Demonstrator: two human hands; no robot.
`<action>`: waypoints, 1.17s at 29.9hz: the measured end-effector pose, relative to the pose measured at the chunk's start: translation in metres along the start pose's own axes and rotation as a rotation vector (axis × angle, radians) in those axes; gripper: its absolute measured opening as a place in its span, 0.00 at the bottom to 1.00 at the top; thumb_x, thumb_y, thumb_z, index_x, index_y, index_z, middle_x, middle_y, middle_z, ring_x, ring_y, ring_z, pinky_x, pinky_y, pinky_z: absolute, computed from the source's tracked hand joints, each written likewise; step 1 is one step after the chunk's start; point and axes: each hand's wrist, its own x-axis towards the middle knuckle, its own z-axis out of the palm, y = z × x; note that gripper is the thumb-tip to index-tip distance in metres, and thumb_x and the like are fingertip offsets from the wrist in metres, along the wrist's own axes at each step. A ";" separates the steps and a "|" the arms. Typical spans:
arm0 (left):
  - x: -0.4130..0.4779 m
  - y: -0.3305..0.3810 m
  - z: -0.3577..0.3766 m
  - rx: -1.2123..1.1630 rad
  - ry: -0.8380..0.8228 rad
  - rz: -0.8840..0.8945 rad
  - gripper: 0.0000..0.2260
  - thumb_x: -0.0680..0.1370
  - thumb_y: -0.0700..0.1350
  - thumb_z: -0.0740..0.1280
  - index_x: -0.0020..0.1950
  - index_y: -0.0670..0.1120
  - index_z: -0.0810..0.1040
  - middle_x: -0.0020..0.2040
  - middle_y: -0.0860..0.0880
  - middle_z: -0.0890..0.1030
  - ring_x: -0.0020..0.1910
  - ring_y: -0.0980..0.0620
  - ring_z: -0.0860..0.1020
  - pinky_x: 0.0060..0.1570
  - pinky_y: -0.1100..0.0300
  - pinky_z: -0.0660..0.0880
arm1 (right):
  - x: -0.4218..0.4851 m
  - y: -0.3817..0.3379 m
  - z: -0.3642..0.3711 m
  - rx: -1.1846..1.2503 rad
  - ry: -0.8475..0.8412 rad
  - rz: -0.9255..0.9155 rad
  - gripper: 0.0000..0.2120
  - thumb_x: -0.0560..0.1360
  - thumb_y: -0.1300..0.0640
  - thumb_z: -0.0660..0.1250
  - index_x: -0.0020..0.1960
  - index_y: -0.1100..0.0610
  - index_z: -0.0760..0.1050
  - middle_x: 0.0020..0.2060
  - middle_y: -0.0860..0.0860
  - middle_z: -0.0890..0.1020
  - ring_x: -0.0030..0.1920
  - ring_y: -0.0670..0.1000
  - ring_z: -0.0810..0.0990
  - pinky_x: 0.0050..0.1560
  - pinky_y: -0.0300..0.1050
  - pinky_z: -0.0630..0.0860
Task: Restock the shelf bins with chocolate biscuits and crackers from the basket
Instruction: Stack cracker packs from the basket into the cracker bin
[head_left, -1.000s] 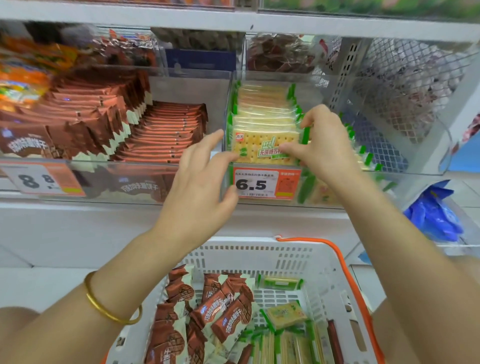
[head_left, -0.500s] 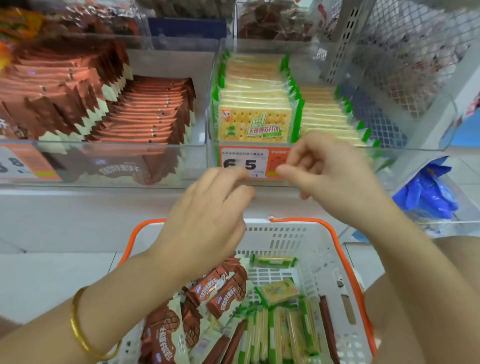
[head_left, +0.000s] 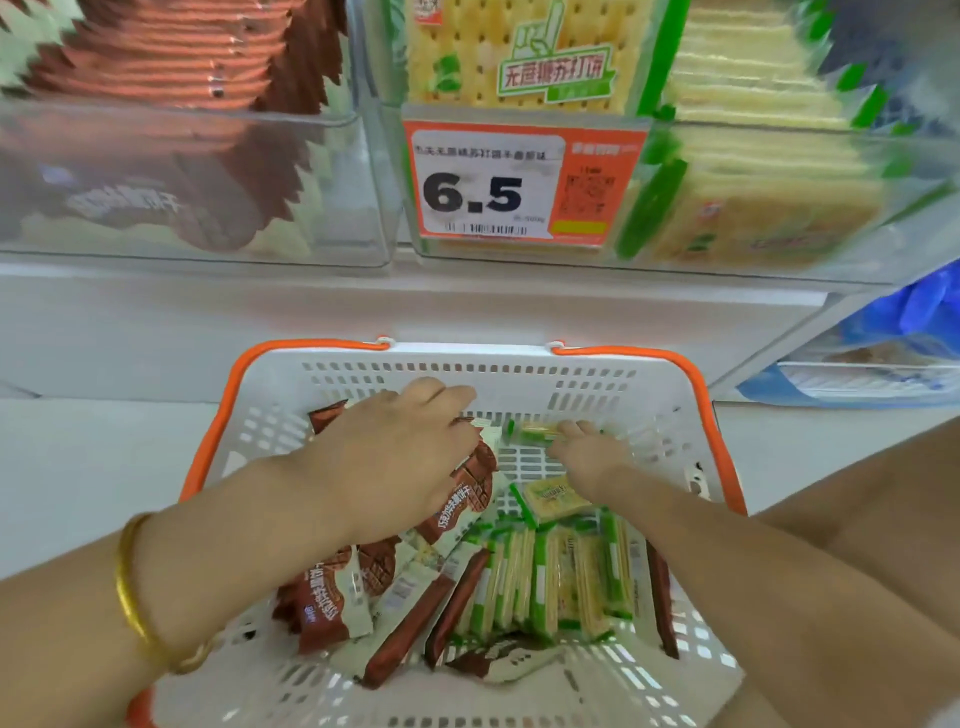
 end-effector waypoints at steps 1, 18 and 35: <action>0.002 -0.002 0.003 0.007 0.082 0.036 0.18 0.75 0.48 0.68 0.63 0.45 0.75 0.72 0.43 0.66 0.68 0.45 0.68 0.56 0.49 0.75 | 0.003 -0.002 0.003 -0.008 -0.003 -0.012 0.25 0.73 0.68 0.62 0.68 0.53 0.70 0.72 0.56 0.60 0.70 0.58 0.62 0.63 0.52 0.69; 0.006 -0.003 -0.011 -0.126 -0.159 -0.089 0.21 0.81 0.53 0.58 0.72 0.47 0.62 0.73 0.47 0.60 0.69 0.49 0.63 0.65 0.51 0.67 | -0.032 -0.036 -0.071 0.544 -0.002 0.254 0.10 0.79 0.57 0.61 0.42 0.59 0.76 0.38 0.52 0.78 0.38 0.49 0.78 0.37 0.39 0.73; -0.039 -0.018 -0.084 -1.355 0.286 -0.323 0.08 0.74 0.35 0.70 0.45 0.45 0.73 0.39 0.48 0.83 0.37 0.52 0.82 0.41 0.57 0.82 | -0.151 -0.046 -0.186 1.304 0.319 -0.023 0.12 0.77 0.50 0.64 0.58 0.52 0.78 0.47 0.48 0.81 0.48 0.50 0.78 0.45 0.43 0.76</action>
